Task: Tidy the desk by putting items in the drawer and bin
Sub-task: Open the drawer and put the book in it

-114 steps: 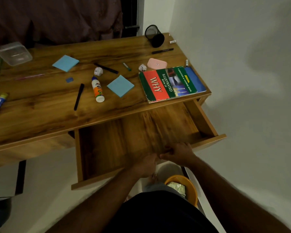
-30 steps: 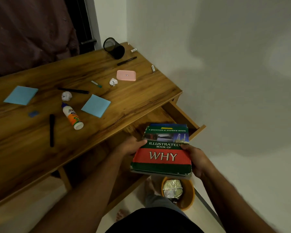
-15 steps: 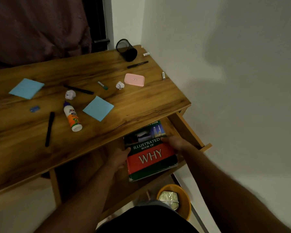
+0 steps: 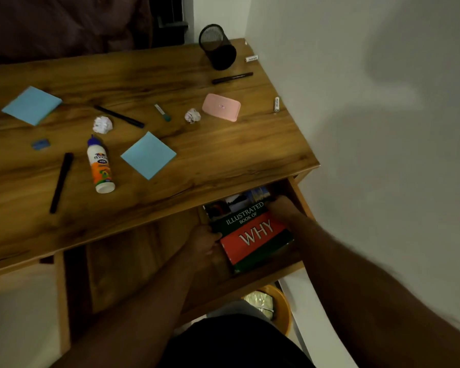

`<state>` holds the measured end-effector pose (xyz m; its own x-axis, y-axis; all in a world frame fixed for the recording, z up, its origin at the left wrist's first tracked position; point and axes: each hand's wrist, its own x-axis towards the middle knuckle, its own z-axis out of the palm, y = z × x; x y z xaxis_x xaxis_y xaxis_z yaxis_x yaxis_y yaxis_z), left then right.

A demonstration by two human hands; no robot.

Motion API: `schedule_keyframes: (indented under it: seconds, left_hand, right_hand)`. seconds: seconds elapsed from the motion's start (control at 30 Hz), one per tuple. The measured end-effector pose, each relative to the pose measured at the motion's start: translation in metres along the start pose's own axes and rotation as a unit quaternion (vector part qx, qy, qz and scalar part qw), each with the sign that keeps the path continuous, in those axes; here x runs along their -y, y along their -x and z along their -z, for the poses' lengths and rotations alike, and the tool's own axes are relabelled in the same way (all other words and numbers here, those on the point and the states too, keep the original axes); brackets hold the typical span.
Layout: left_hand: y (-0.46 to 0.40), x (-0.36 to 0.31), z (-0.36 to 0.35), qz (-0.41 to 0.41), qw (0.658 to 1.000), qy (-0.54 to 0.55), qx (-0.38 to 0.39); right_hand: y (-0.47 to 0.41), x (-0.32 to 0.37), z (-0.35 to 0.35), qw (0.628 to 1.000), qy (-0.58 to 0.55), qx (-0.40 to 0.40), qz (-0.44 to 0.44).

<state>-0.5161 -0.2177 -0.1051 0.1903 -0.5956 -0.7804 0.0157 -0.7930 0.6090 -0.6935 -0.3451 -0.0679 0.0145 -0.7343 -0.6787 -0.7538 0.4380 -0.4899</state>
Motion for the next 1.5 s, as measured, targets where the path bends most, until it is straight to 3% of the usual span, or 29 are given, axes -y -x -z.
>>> schedule_keyframes:
  seconds: [0.27, 0.47, 0.6, 0.9, 1.07, 1.5]
  left_hand:
    - [-0.017, -0.001, -0.028, -0.036, 0.996, -0.063, -0.047]
    - [-0.023, 0.000, -0.032, -0.053, 0.991, -0.089, -0.079]
    - [-0.025, 0.001, -0.032, -0.044, 0.992, -0.082, -0.080]
    - [-0.023, -0.002, -0.036, -0.059, 0.991, -0.083, -0.090]
    - [-0.029, 0.000, -0.042, -0.053, 0.994, -0.069, -0.073]
    - [-0.028, -0.005, -0.043, -0.045, 0.996, -0.077, -0.029]
  right_hand:
    - [-0.009, -0.032, 0.002, 0.998, 0.033, -0.023, -0.050]
    - [-0.009, -0.036, -0.002, 0.999, -0.029, -0.039, -0.025]
    - [-0.002, -0.046, -0.009, 0.988, -0.127, -0.079, -0.034]
    - [0.016, -0.061, -0.003, 0.993, -0.048, -0.104, 0.003]
    - [0.027, -0.058, -0.006, 0.990, -0.008, -0.123, 0.069]
    - [0.040, -0.060, -0.007, 0.989, 0.038, -0.098, 0.105]
